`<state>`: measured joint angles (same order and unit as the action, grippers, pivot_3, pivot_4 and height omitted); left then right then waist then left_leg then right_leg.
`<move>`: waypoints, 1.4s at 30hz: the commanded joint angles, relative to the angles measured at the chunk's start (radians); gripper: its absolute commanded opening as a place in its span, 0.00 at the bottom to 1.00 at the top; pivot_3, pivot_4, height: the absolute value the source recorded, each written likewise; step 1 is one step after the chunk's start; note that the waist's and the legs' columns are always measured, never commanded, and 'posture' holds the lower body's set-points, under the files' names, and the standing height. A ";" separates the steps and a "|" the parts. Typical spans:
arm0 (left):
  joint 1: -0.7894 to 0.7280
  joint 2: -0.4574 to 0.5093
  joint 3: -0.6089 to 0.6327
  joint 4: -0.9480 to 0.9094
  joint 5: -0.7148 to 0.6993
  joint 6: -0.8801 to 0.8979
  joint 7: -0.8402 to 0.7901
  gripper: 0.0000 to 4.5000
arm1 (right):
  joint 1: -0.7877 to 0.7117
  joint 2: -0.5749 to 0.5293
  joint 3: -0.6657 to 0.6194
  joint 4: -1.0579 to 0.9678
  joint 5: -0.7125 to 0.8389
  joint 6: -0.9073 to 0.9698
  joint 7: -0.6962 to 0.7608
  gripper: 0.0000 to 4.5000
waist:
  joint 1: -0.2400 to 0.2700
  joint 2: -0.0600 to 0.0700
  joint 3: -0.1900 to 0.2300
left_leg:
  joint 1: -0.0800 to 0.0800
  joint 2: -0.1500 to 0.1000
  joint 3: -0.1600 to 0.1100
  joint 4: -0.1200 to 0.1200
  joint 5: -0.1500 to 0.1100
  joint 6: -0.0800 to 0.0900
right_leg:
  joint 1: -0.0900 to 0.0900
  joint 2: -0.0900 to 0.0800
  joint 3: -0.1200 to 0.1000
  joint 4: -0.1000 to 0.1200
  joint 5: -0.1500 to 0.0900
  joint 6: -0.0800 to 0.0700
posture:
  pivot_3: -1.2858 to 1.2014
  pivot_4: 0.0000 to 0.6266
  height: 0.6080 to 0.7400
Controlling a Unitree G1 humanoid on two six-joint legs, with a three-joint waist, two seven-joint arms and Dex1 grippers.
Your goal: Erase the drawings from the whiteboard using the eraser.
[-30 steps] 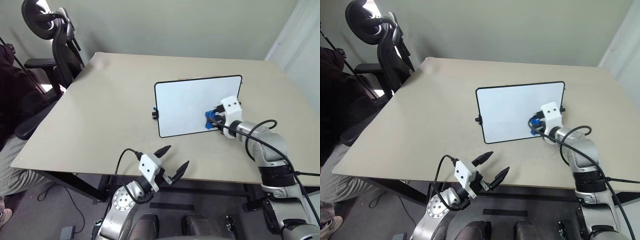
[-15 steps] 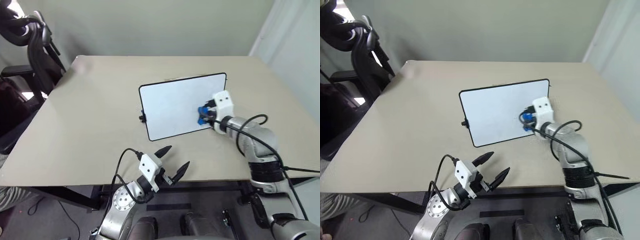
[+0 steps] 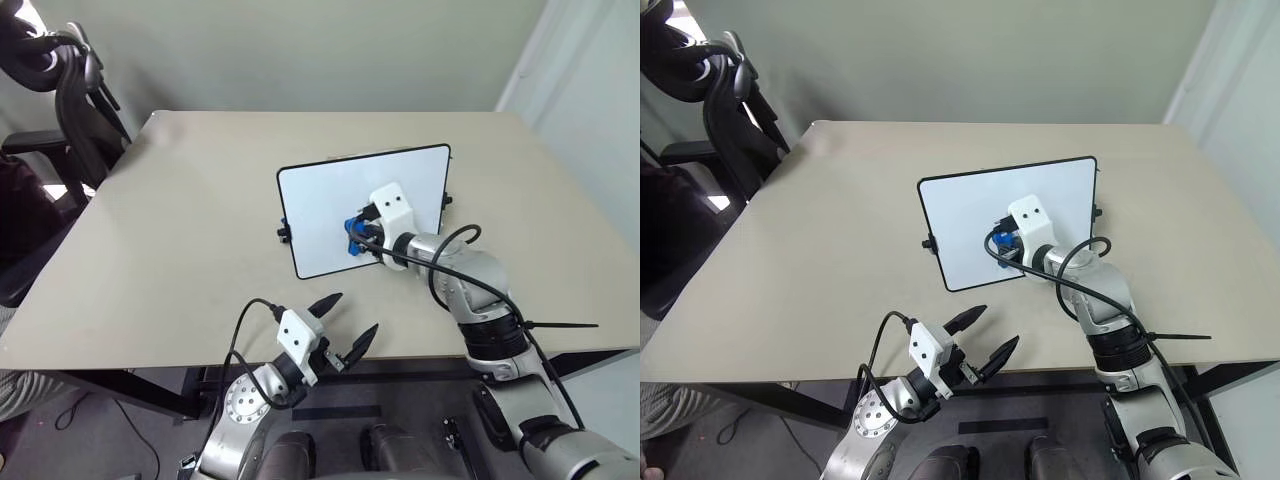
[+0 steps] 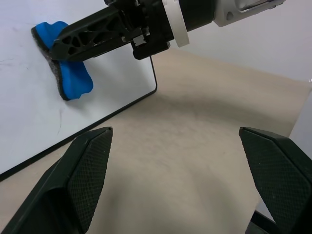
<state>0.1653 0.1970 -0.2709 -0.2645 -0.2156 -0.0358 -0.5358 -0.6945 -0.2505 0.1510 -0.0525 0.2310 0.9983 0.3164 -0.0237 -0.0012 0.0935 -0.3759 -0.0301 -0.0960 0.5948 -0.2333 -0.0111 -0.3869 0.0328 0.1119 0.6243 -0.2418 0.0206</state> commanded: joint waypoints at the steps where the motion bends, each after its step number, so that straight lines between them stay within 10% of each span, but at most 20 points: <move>1: 0.001 0.001 0.012 -0.047 -0.021 -0.004 -0.001 1.00 | -0.017 -0.066 -0.100 0.018 -0.030 -0.033 -0.026 0.25 | 0.004 0.000 0.000 | -0.002 0.000 0.000 0.000 0.000 0.000 | -0.001 0.000 0.000 0.000 0.000 -0.001 | 0.52 0.24 0.97; 14: -0.021 0.011 0.017 -0.033 -0.028 0.004 -0.013 1.00 | 0.071 -0.223 -0.264 -0.095 0.005 0.026 -0.010 0.25 | 0.017 0.002 0.000 | -0.011 0.001 0.000 0.001 0.003 0.001 | -0.005 0.000 0.000 -0.008 0.021 0.007 | 0.52 0.24 0.97; 26: -0.019 -0.001 0.006 -0.025 -0.014 -0.003 0.000 1.00 | 0.216 -0.447 -0.518 -0.333 0.200 0.478 0.115 0.25 | 0.029 0.000 -0.016 | -0.005 0.002 0.002 0.003 0.000 0.014 | 0.008 -0.001 0.000 -0.016 0.006 0.018 | 0.52 0.24 0.97; 42: -0.033 0.001 0.010 -0.004 -0.008 -0.009 -0.009 1.00 | 0.305 -0.450 -0.408 -0.130 0.152 0.359 0.096 0.25 | 0.026 0.000 -0.014 | -0.003 0.002 0.002 0.004 -0.004 0.007 | 0.008 0.000 0.000 -0.012 0.002 0.012 | 0.52 0.24 0.97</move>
<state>0.1397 0.1979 -0.2578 -0.2569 -0.2299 -0.0256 -0.5403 -0.3844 -0.6912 -0.2567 -0.1863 0.3978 1.3913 0.4165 0.0028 -0.0015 0.0792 -0.3795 -0.0280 -0.0936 0.5984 -0.2371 -0.0036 -0.3789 0.0327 0.1118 0.6119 -0.2391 0.0329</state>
